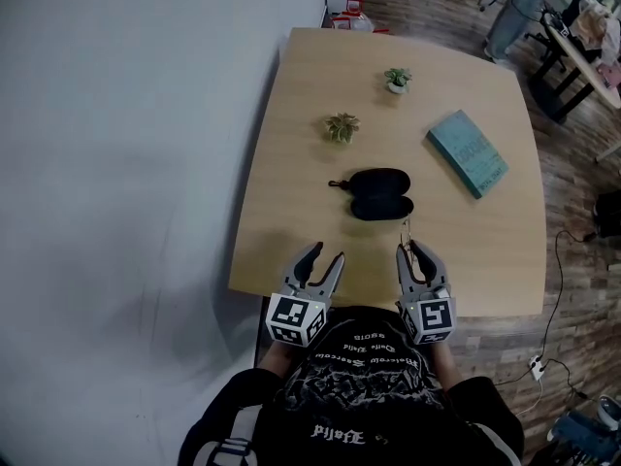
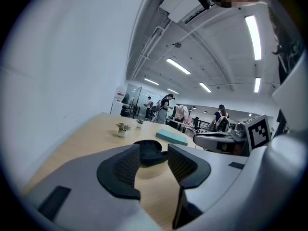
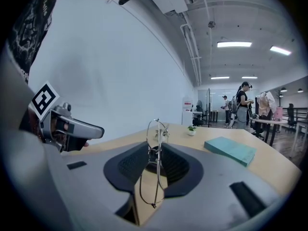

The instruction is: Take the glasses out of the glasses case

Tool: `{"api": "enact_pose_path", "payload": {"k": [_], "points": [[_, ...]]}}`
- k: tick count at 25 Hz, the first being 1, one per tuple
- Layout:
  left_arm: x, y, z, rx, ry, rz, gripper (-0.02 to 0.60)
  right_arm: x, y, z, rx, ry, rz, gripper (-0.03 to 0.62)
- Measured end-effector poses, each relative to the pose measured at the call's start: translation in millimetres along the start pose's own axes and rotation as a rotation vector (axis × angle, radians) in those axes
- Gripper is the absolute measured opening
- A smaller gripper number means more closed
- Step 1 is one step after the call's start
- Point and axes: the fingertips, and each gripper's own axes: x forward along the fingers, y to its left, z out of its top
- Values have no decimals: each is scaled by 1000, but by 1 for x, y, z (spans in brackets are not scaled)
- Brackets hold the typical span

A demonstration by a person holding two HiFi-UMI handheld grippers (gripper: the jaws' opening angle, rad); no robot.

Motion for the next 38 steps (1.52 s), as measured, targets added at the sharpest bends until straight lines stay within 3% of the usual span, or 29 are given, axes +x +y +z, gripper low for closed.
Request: {"api": "enact_pose_path", "payload": {"k": [7, 20, 38], "points": [[-3, 4, 2, -36, -28, -12, 6, 6, 7, 4, -3, -15, 15, 89], [2, 2, 5, -34, -38, -22, 5, 4, -1, 4, -8, -6, 3, 83], [12, 6, -5, -52, 12, -26, 5, 7, -6, -5, -9, 17, -11, 83]]}}
